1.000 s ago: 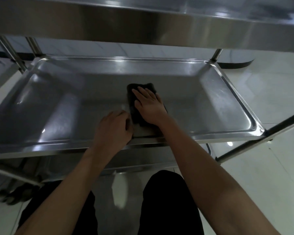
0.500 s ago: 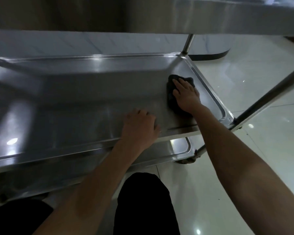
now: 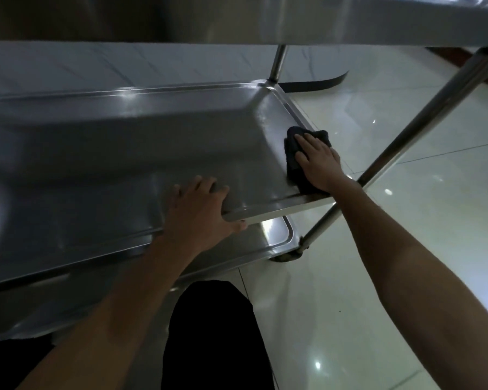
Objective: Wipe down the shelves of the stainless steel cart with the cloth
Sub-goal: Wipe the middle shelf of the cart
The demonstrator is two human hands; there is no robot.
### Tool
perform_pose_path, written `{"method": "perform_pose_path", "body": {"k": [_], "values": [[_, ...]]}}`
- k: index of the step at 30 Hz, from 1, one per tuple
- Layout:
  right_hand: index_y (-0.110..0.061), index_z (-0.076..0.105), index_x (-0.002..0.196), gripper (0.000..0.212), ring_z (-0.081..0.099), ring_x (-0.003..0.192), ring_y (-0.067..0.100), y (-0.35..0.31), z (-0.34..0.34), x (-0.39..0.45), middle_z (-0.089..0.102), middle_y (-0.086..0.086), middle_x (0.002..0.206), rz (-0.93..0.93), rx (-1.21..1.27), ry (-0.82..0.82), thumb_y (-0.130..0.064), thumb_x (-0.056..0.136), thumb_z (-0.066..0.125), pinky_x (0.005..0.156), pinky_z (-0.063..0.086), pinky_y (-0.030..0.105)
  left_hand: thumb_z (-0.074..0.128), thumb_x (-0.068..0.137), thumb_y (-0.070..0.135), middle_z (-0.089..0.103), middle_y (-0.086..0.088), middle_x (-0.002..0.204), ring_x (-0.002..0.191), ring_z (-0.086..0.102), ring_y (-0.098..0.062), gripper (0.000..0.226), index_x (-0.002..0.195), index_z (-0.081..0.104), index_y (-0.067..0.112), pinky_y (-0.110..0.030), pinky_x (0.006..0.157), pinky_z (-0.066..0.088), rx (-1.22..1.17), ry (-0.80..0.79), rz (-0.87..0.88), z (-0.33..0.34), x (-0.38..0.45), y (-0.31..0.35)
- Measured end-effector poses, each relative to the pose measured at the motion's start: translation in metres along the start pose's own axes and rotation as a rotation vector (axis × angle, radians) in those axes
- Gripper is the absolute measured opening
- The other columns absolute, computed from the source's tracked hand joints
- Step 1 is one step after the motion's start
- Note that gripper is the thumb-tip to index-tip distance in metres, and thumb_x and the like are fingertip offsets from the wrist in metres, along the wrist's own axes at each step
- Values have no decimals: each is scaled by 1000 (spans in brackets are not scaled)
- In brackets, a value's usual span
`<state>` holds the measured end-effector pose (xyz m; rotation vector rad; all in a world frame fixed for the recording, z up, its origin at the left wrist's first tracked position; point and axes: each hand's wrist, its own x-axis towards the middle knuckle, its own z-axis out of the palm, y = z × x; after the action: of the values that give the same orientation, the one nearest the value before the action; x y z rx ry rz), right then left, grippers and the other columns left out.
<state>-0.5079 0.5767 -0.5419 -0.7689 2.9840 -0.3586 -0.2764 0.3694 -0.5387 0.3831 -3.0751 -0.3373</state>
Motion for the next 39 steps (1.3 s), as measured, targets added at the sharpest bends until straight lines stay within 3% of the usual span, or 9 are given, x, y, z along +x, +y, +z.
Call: {"method": "perform_pose_path", "body": {"k": [4, 13, 18, 23, 28, 32, 35, 39], "values": [[-27, 22, 158, 53, 16, 152, 21, 9, -3, -33, 18, 1, 166, 19, -25, -13, -36, 107, 30, 119, 14, 46, 56, 70, 85, 36, 0, 154, 146, 26, -25, 94, 144, 45, 30, -56, 114, 28, -14, -3, 9, 1, 0, 0], [-34, 31, 155, 53, 27, 148, 25, -12, 15, -92, 29, 1, 162, 148, -18, 120, -46, 103, 28, 121, 15, 49, 58, 70, 83, 38, 1, 152, 146, 26, -24, 90, 142, 48, 30, -57, 114, 27, -11, 3, 12, -2, -8, 2], [-33, 35, 153, 69, 30, 147, 25, -47, 27, -109, 33, 1, 161, 99, -22, 151, -57, 93, 12, 119, 19, 48, 58, 71, 83, 42, -1, 148, 143, 30, -26, 88, 138, 51, 27, -56, 112, 28, -22, 6, 48, -4, -10, -1], [-33, 32, 154, 65, 27, 148, 24, -83, 38, -119, 31, -1, 162, 32, -29, 148, -55, 96, 13, 119, 18, 47, 60, 77, 76, 32, 0, 157, 148, 23, -23, 87, 146, 43, 26, -51, 116, 26, -31, -34, 128, -12, -16, -18], [-35, 26, 156, 68, 18, 152, 27, -111, 46, -124, 26, -1, 164, -23, -50, 121, -59, 95, 10, 121, 12, 51, 58, 82, 71, 36, 1, 153, 146, 25, -23, 80, 143, 44, 22, -47, 116, 24, -20, 0, 134, -12, -32, -40], [-36, 15, 158, 77, 6, 153, 31, -127, 45, -131, 12, -1, 167, -65, -82, 19, -72, 90, 16, 122, 6, 54, 55, 86, 70, 30, 1, 158, 149, 20, -23, 80, 147, 40, 21, -48, 118, 21, -4, -17, 144, -11, -36, -50], [-33, 16, 159, 82, 14, 151, 35, -136, 40, -142, 14, 3, 167, -145, -142, -30, -76, 90, 23, 119, 14, 56, 56, 89, 63, 29, 0, 159, 150, 18, -24, 75, 148, 41, 19, -48, 118, 21, -24, -64, 170, -14, -41, -57], [-26, 39, 152, 64, 39, 135, 40, -148, 28, -156, 38, 7, 157, -271, -132, -55, -46, 95, 58, 103, 38, 60, 57, 93, 49, 41, 0, 151, 145, 32, -25, 54, 139, 52, 21, -47, 114, 32, -123, -163, 96, -38, -67, -61]]}}
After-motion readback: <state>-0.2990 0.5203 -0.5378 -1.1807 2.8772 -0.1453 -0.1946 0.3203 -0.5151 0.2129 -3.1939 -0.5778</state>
